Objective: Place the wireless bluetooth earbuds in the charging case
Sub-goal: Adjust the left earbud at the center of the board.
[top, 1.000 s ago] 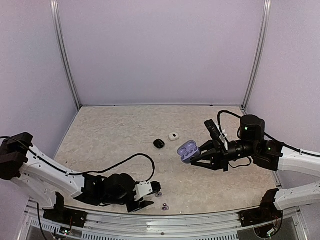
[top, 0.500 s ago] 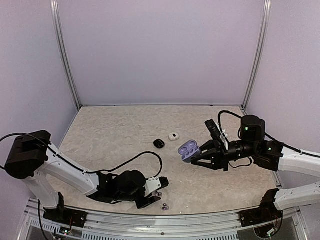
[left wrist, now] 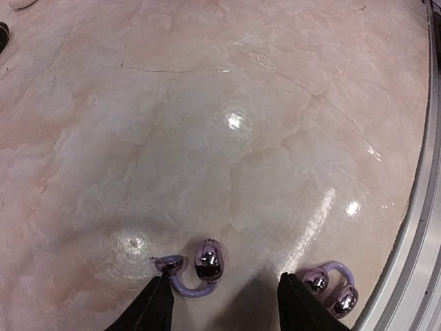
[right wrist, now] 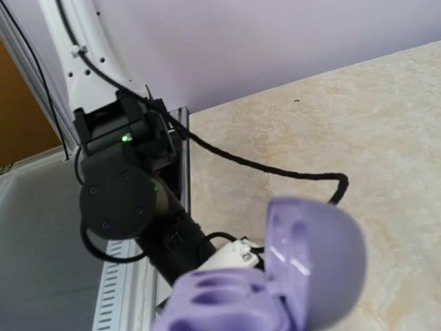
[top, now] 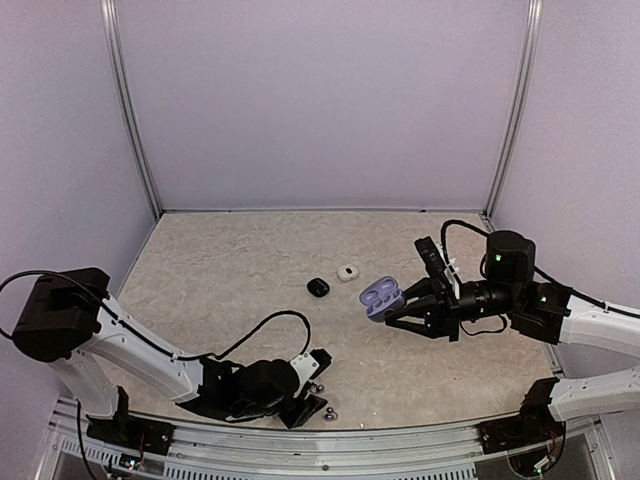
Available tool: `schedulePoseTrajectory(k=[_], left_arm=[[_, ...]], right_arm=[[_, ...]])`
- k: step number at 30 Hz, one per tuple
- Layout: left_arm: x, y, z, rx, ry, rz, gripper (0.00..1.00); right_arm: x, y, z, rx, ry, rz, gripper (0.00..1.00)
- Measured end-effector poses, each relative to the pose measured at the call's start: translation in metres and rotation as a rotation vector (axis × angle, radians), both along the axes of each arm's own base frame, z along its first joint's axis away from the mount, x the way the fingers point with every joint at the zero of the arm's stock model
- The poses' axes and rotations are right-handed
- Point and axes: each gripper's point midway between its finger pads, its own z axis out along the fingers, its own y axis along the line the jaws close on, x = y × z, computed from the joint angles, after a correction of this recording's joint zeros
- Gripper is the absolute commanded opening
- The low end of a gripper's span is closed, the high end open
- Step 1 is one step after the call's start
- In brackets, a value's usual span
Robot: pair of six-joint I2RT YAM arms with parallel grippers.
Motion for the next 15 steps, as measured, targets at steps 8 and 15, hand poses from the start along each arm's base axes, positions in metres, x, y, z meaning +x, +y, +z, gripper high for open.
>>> schedulePoseTrajectory(k=[8, 15], left_arm=[[0.015, -0.014, 0.0, -0.027, -0.004, 0.122, 0.48], [0.019, -0.013, -0.001, -0.03, -0.013, 0.154, 0.46]], right_arm=[[0.004, -0.001, 0.0, -0.003, -0.012, -0.022, 0.06], [0.004, -0.009, 0.01, 0.024, -0.077, -0.06, 0.06]])
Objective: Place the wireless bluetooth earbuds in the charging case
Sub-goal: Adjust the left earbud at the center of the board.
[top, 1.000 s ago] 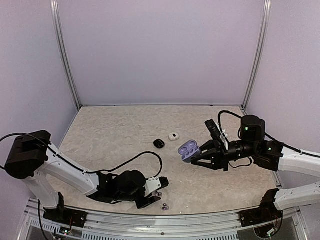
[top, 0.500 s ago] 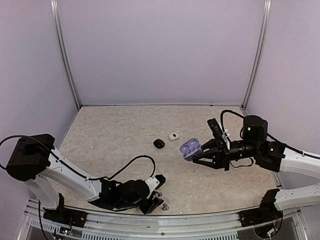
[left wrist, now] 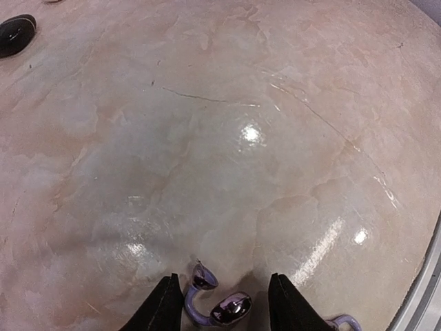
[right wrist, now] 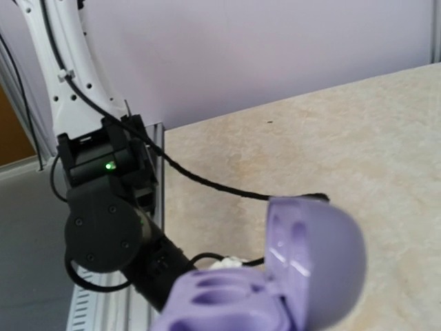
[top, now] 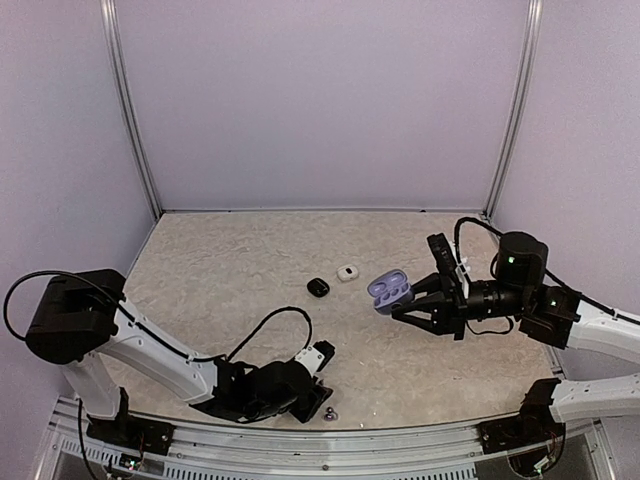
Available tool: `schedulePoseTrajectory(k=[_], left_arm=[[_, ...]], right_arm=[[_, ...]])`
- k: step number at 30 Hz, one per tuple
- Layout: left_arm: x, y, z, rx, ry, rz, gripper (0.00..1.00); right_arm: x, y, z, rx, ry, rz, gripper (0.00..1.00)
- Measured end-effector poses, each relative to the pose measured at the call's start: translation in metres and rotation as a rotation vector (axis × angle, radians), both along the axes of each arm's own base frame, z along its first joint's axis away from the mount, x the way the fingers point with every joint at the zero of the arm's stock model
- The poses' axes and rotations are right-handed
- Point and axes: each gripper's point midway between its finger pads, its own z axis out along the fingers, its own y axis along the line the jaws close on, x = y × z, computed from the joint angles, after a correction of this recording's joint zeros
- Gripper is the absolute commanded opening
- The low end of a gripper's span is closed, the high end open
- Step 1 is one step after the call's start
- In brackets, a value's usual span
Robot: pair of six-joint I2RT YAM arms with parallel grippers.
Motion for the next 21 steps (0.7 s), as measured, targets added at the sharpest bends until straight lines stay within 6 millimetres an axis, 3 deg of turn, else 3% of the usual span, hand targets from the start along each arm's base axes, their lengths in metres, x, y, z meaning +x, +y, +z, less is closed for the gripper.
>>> schedulePoseTrajectory(k=[6, 11, 17, 21], left_arm=[[-0.007, 0.011, 0.001, 0.012, -0.014, -0.078, 0.59], [-0.018, 0.029, 0.004, 0.027, 0.003, -0.241, 0.6], [0.003, 0.042, 0.013, 0.03, -0.027, -0.303, 0.62], [0.0, 0.039, 0.014, 0.037, -0.051, -0.397, 0.62]], right_arm=[[0.002, -0.002, 0.001, 0.005, -0.023, -0.021, 0.06], [0.002, -0.002, -0.002, 0.001, -0.021, -0.02, 0.06], [0.002, -0.003, -0.003, 0.0, -0.02, -0.02, 0.06], [0.002, -0.002, -0.002, 0.003, -0.023, -0.02, 0.06]])
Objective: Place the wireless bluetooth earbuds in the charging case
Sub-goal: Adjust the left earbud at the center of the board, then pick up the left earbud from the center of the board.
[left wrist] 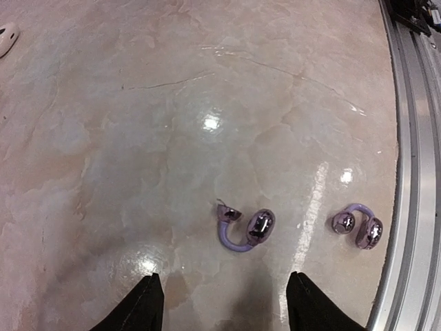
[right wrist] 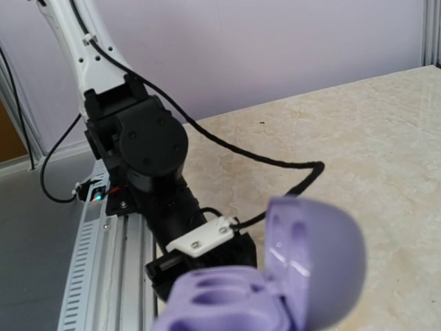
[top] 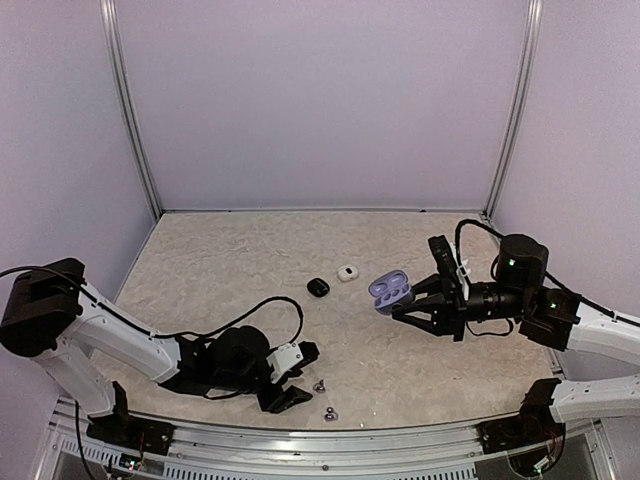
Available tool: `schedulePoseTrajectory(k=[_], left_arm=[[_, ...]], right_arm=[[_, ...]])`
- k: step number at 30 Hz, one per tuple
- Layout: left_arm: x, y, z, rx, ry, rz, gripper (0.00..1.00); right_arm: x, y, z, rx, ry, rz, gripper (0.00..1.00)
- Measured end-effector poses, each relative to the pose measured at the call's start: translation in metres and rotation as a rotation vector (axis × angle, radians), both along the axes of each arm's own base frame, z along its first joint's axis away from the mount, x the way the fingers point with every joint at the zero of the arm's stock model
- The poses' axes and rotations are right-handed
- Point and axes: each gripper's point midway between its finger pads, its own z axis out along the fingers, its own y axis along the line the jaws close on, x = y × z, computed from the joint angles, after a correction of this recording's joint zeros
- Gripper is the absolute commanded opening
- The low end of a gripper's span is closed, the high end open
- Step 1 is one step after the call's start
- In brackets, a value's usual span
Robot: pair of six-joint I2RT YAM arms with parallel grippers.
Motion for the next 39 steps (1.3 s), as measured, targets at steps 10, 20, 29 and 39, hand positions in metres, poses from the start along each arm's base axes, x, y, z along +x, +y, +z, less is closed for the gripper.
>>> schedulePoseTrajectory(k=[10, 20, 29, 39], left_arm=[[-0.012, -0.027, -0.013, -0.018, -0.008, -0.192, 0.6], [-0.004, -0.031, -0.014, -0.042, -0.021, -0.244, 0.53], [0.002, -0.038, -0.015, -0.04, -0.045, -0.259, 0.42], [0.004, -0.035, -0.012, -0.03, -0.043, -0.24, 0.36]], right_arm=[[0.0, 0.0, 0.0, -0.002, 0.001, -0.002, 0.06], [0.001, 0.0, -0.001, -0.002, 0.001, -0.003, 0.06], [0.001, 0.001, -0.002, -0.006, 0.004, -0.003, 0.06], [0.005, 0.0, -0.002, -0.007, -0.008, -0.026, 0.04]])
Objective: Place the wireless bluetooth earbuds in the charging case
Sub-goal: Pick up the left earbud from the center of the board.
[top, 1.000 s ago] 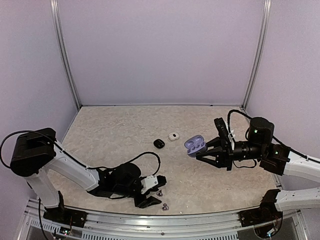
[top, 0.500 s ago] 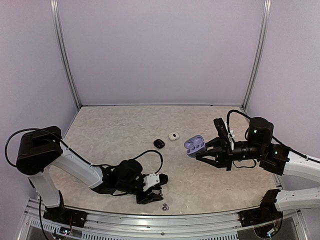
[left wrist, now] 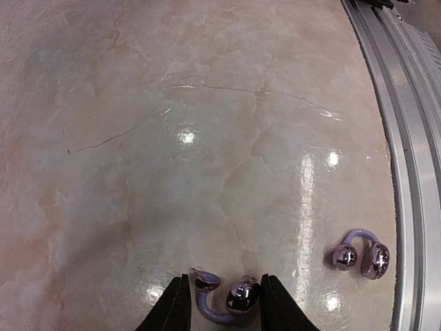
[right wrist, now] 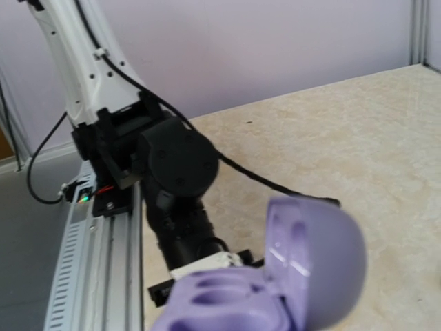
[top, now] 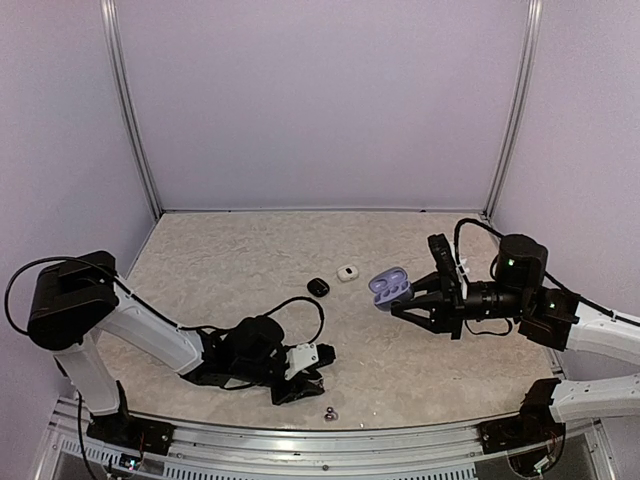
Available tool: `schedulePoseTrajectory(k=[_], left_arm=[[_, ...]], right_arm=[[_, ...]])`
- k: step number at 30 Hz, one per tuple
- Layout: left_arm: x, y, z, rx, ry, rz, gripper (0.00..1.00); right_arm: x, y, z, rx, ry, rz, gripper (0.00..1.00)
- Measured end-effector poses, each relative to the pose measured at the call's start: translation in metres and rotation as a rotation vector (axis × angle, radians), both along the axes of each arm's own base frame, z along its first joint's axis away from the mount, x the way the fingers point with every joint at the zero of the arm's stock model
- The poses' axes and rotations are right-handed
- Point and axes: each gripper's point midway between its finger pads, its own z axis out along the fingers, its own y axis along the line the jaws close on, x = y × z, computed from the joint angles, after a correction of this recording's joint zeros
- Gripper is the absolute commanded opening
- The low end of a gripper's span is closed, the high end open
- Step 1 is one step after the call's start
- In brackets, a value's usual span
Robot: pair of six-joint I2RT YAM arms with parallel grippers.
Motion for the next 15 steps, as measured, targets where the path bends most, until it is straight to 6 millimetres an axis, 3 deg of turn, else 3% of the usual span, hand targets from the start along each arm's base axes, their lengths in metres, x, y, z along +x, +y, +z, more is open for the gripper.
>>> schedulePoseTrajectory(k=[6, 10, 15], left_arm=[[0.007, 0.002, 0.025, -0.031, -0.024, 0.043, 0.34], [0.012, 0.001, 0.045, -0.072, -0.047, 0.06, 0.44], [0.009, 0.002, 0.045, -0.075, -0.036, 0.045, 0.48]], right_arm=[[0.014, -0.003, -0.003, 0.005, -0.048, -0.078, 0.03], [0.023, -0.006, -0.011, -0.007, -0.072, -0.133, 0.03], [0.027, -0.007, -0.008, 0.003, -0.102, -0.155, 0.03]])
